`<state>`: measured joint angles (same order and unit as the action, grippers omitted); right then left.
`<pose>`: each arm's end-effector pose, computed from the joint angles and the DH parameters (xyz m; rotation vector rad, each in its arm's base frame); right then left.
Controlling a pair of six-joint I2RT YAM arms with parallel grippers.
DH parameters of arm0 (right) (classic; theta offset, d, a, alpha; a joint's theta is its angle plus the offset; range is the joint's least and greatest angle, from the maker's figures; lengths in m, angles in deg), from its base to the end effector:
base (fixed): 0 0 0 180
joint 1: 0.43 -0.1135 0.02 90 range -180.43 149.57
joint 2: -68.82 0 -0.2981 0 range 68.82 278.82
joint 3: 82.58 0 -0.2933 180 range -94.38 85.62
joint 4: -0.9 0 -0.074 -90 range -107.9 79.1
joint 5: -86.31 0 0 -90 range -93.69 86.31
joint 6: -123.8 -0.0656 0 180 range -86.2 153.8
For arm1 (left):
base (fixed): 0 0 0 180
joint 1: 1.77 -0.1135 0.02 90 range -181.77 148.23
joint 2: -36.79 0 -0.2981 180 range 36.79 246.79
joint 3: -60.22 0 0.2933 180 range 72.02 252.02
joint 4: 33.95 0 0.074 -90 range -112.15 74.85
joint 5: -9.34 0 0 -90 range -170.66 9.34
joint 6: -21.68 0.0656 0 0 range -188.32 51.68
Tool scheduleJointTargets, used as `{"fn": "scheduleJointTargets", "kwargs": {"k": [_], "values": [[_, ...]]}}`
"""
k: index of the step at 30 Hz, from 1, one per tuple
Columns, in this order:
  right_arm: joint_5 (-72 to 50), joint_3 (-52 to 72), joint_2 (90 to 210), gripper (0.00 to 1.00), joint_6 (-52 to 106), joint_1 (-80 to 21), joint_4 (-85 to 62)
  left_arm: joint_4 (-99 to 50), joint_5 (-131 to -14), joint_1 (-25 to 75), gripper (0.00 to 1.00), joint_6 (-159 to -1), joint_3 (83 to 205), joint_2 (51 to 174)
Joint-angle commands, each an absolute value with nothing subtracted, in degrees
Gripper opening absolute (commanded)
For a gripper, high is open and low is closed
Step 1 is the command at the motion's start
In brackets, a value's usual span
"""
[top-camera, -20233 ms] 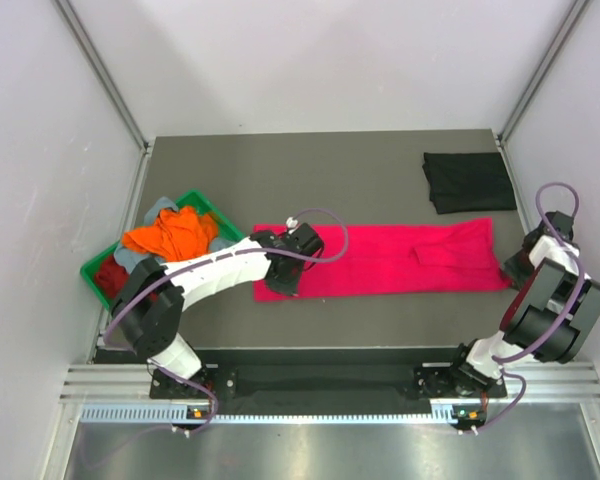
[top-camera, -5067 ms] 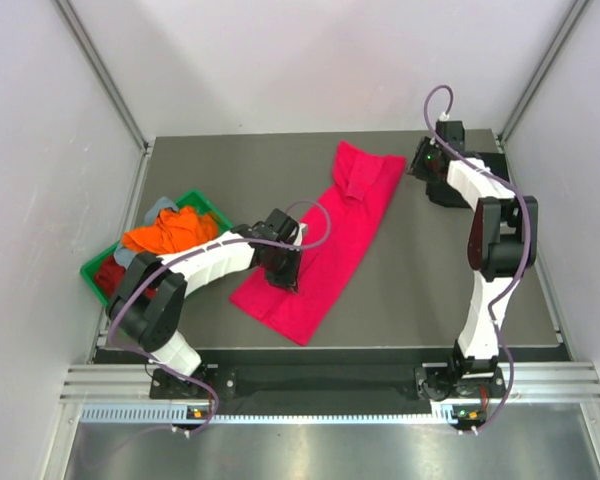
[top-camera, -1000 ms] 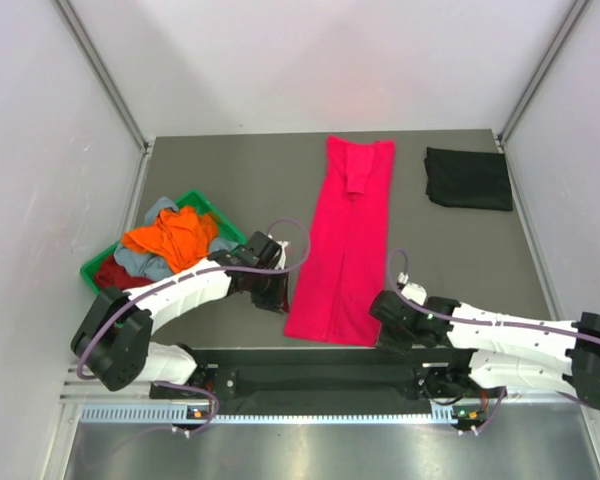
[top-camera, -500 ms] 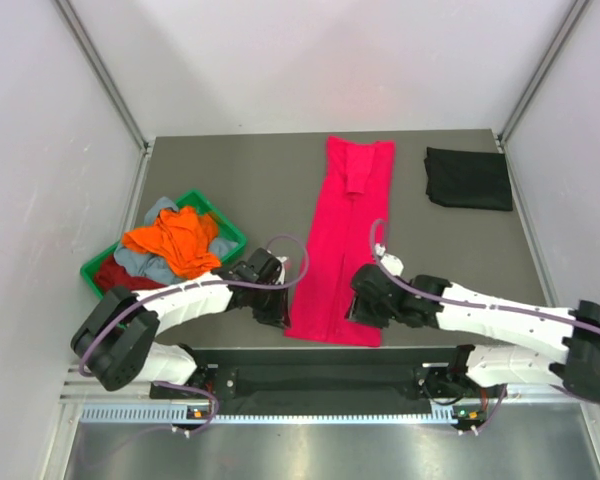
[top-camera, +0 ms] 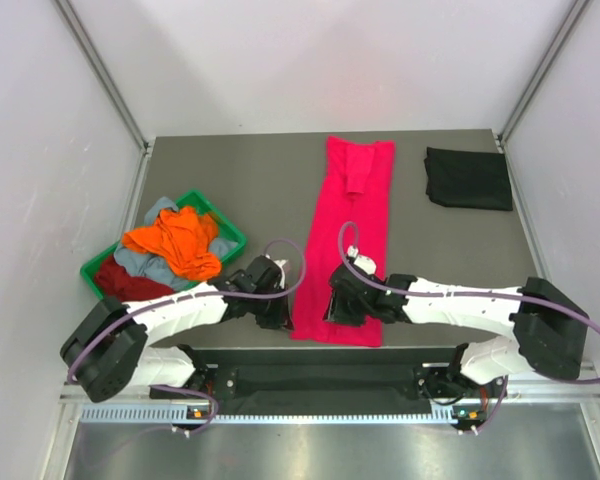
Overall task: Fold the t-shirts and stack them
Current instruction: Fold the tshirt
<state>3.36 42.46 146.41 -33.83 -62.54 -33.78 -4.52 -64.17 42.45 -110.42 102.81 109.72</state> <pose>0.1483 0.2630 0.1747 0.1799 2.7118 0.6504 0.1694 -0.1909 0.1320 0.1634 2.8324 -0.8234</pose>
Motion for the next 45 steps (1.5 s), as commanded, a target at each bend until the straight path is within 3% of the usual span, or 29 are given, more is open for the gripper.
{"fn": "scheduleJointTargets", "kwargs": {"k": [1, 14, 19, 22, 26, 36, 38, 40, 45], "values": [[2.29, 42.46, 148.62, 0.33, -33.34, -63.63, -31.29, -4.4, -66.77, 43.75, 0.0, -112.0, 102.87, 108.51], [2.99, 44.31, 152.84, 0.32, -35.89, -66.79, -29.45, -0.09, -72.75, 48.23, 0.0, -115.6, 103.58, 108.08], [3.6, 43.78, 153.99, 0.3, -35.28, -67.23, -30.32, 1.22, -74.42, 48.24, 0.11, -115.87, 104.45, 106.93], [4.74, 43.43, 153.11, 0.22, -35.28, -67.23, -31.73, 2.81, -75.83, 48.24, 0.16, -115.43, 105.59, 105.97], [6.5, 43.17, 151.27, 0.0, -34.84, -67.41, -33.66, 3.95, -76.88, 48.32, 0.23, -115.08, 106.47, 105.09], [7.21, 45.72, 145.73, 0.0, -34.84, -67.49, -32.0, 3.87, -76.71, 48.24, 0.29, -114.64, 107.53, 104.56], [6.77, 45.81, 145.9, 0.15, -35.89, -67.5, -31.82, 3.08, -75.92, 48.24, 0.3, -114.46, 107.36, 104.3], [6.51, 45.98, 146.34, 0.22, -37.29, -67.58, -31.65, 2.29, -75.13, 48.24, 0.3, -113.59, 107.44, 104.21], [5.63, 47.56, 148.36, 0.27, -39.32, -67.58, -28.5, 3.42, -75.21, 48.15, 0.31, -112.44, 108.85, 105.17]]}}
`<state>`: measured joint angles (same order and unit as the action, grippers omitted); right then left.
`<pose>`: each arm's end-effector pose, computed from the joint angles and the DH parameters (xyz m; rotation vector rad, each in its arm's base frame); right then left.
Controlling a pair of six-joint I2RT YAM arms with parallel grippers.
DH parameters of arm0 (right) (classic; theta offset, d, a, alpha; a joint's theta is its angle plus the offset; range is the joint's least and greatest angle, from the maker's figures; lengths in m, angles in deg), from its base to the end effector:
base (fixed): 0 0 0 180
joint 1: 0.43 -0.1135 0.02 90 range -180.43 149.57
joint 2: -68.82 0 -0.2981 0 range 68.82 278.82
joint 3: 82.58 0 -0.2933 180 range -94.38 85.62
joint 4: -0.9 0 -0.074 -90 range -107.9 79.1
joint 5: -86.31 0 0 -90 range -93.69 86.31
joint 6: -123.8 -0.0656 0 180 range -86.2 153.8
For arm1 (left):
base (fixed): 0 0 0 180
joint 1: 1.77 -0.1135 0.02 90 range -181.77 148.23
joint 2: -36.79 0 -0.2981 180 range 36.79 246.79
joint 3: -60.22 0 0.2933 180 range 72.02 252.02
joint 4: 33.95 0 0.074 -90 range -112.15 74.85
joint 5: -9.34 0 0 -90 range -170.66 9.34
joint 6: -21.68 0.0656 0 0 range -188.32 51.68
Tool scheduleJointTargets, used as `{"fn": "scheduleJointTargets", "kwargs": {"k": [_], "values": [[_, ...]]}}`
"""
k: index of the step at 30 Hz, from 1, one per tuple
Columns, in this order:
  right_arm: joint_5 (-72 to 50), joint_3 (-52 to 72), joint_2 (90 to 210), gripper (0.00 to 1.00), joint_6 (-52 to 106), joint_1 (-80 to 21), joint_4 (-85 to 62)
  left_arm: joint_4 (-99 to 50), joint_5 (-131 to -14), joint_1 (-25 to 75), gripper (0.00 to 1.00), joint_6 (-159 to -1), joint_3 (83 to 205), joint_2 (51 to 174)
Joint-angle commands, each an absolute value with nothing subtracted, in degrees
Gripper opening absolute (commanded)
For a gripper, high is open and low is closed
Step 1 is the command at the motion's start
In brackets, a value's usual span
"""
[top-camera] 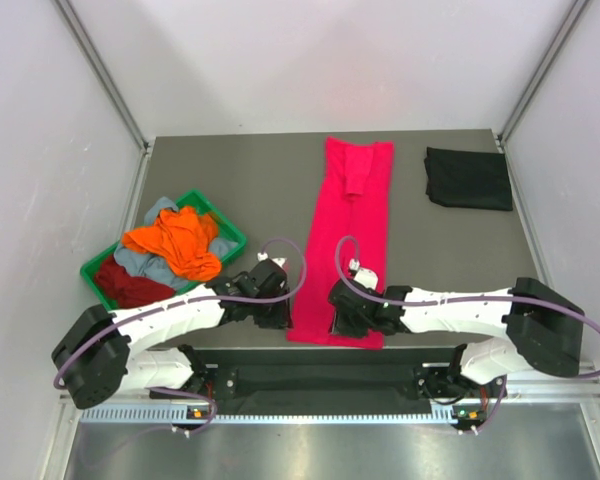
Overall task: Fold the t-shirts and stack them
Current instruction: Fold the tshirt
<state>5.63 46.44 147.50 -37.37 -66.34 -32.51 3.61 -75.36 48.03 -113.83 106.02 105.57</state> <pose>0.1273 0.2588 0.1480 0.1839 2.7456 0.5775 0.1572 -0.1954 0.1556 0.1386 2.7910 -0.6301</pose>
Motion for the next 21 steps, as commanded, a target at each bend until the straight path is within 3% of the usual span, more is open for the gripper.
{"fn": "scheduleJointTargets", "kwargs": {"k": [1, 14, 21], "values": [[5.19, 47.91, 148.54, 0.27, -39.23, -67.76, -27.44, 3.6, -75.65, 48.15, 0.31, -112.44, 108.94, 105.17], [5.01, 47.92, 151.18, 0.24, -40.55, -68.99, -25.49, 1.23, -75.65, 47.71, 0.32, -113.23, 107.18, 106.49], [5.62, 46.86, 151.44, 0.14, -39.68, -69.08, -26.2, 2.1, -76.44, 47.53, 0.32, -112.97, 107.44, 105.97]]}}
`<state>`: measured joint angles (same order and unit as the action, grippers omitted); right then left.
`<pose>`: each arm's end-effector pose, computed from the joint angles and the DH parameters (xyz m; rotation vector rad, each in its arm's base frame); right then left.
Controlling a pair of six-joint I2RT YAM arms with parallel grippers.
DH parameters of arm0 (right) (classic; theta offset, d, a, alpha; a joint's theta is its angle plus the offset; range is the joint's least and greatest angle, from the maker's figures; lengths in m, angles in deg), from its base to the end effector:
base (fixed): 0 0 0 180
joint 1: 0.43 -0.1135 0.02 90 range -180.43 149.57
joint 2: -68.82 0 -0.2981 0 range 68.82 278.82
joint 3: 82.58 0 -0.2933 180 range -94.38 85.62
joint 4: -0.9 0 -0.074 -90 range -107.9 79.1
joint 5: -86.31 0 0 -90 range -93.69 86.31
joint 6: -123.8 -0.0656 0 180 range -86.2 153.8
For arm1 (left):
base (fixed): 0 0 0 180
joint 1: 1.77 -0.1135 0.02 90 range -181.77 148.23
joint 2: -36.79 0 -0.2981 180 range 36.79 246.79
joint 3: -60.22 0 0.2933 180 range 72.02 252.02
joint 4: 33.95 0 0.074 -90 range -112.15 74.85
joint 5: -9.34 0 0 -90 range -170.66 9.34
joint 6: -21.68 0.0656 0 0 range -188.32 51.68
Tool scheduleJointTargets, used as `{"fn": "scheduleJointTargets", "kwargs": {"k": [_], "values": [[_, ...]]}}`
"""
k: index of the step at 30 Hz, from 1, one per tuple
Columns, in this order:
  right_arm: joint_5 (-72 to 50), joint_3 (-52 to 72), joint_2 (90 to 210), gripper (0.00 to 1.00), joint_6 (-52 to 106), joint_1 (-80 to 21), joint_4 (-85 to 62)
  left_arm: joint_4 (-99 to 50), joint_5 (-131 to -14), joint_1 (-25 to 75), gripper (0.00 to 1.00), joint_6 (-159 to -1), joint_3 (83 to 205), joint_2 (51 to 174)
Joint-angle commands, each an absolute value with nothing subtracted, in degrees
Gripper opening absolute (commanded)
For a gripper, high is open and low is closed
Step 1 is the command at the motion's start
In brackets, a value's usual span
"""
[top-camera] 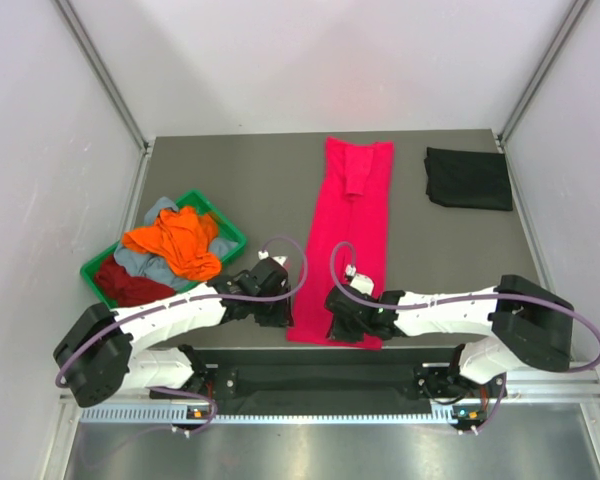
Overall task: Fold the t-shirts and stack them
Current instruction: Fold the tshirt
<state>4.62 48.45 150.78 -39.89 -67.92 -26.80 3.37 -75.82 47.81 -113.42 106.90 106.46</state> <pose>0.1207 0.2664 0.1278 0.2025 2.7653 0.6168 0.1614 -0.1981 0.1574 0.1400 2.7814 -0.6226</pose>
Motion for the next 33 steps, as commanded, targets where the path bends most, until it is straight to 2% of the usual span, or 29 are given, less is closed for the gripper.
{"fn": "scheduleJointTargets", "kwargs": {"k": [1, 5, 17, 33], "values": [[5.45, 46.77, 151.53, 0.09, -39.5, -69.25, -26.11, 2.19, -76.7, 47.53, 0.32, -113.05, 107.36, 105.7], [4.75, 46.95, 151.79, 0.0, -39.41, -69.52, -24.97, 2.19, -76.97, 47.53, 0.34, -112.97, 106.83, 104.21], [5.1, 47.04, 146.0, 0.0, -38.36, -69.78, -28.2, 1.58, -76.09, 47.53, 0.35, -112.53, 105.86, 104.29], [7.12, 47.39, 145.55, 0.0, -37.3, -69.69, -32.61, 0.61, -73.37, 47.62, 0.35, -111.91, 106.21, 106.84]]}}
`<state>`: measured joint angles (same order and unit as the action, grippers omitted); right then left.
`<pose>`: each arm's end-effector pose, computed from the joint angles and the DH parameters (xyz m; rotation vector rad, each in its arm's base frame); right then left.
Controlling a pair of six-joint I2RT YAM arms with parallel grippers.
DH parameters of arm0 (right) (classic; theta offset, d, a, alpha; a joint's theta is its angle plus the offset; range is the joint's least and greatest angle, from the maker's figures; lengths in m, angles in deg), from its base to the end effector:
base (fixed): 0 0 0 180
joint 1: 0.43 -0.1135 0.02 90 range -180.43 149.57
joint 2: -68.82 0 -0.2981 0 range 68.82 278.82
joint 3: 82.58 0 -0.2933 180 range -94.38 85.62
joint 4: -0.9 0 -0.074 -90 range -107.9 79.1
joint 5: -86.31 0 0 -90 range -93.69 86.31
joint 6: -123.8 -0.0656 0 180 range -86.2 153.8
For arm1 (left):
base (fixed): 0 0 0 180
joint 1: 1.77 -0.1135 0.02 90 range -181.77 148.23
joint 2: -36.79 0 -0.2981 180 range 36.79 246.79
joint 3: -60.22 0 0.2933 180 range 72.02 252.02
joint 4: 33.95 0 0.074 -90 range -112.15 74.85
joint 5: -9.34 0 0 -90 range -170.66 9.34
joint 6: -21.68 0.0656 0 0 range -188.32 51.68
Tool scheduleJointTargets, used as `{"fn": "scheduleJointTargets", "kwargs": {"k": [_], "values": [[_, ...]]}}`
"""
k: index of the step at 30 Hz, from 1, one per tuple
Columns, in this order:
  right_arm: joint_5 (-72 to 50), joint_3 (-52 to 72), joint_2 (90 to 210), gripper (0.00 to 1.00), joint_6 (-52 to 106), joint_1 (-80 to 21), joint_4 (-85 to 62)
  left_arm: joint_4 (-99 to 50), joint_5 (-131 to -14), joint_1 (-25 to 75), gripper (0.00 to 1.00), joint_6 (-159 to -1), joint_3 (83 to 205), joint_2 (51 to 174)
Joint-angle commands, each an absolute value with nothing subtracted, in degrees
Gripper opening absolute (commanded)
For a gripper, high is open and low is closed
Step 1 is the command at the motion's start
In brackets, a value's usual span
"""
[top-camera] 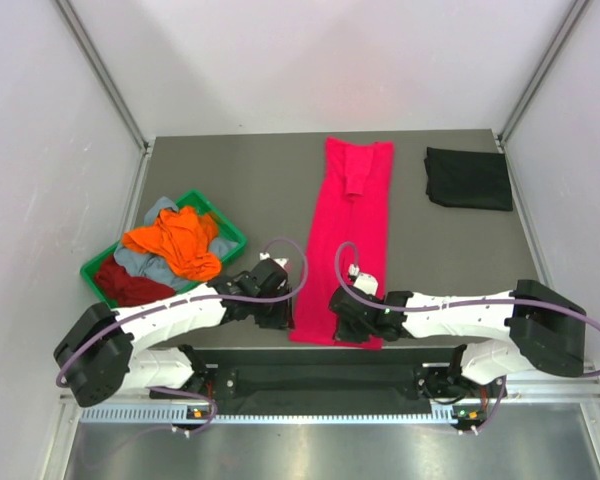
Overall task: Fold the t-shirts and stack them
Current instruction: Fold the tshirt
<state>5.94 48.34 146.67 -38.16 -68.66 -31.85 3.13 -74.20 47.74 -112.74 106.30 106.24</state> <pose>0.1142 0.2564 0.1419 0.1488 2.7562 0.5793 0.1588 -0.1974 0.1552 0.1659 2.7941 -0.6473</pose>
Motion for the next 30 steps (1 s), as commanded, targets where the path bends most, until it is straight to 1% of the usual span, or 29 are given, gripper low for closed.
{"fn": "scheduleJointTargets", "kwargs": {"k": [1, 17, 23, 26, 27, 28, 29, 30], "values": [[7.03, 47.47, 145.55, 0.0, -37.21, -69.78, -32.61, 0.44, -73.11, 47.62, 0.35, -111.82, 106.3, 107.02], [7.82, 49.14, 145.64, 0.0, -37.65, -69.69, -32.08, -4.04, -70.3, 47.53, 0.36, -112.17, 104.99, 110.88], [7.73, 50.2, 145.11, 0.0, -38.0, -69.78, -31.47, -5.45, -70.29, 47.62, 0.33, -113.84, 103.4, 111.85], [7.73, 50.37, 145.29, 0.0, -37.91, -69.78, -31.64, -5.36, -70.2, 47.53, 0.21, -114.02, 102.96, 111.68], [7.82, 50.46, 145.29, 0.0, -38.0, -69.78, -31.56, -5.63, -70.03, 47.53, 0.08, -114.37, 102.79, 111.33], [7.82, 50.72, 145.29, 0.0, -37.92, -69.69, -31.38, -6.24, -69.33, 47.62, 0.03, -114.63, 102.52, 111.24], [7.73, 50.73, 145.46, 0.0, -37.91, -69.78, -31.03, -6.42, -68.98, 47.53, 0.0, -114.98, 101.91, 110.89], [7.56, 50.73, 145.46, 0.0, -37.83, -69.69, -30.86, -6.85, -68.71, 47.71, 0.0, -115.77, 101.56, 110.28]]}}
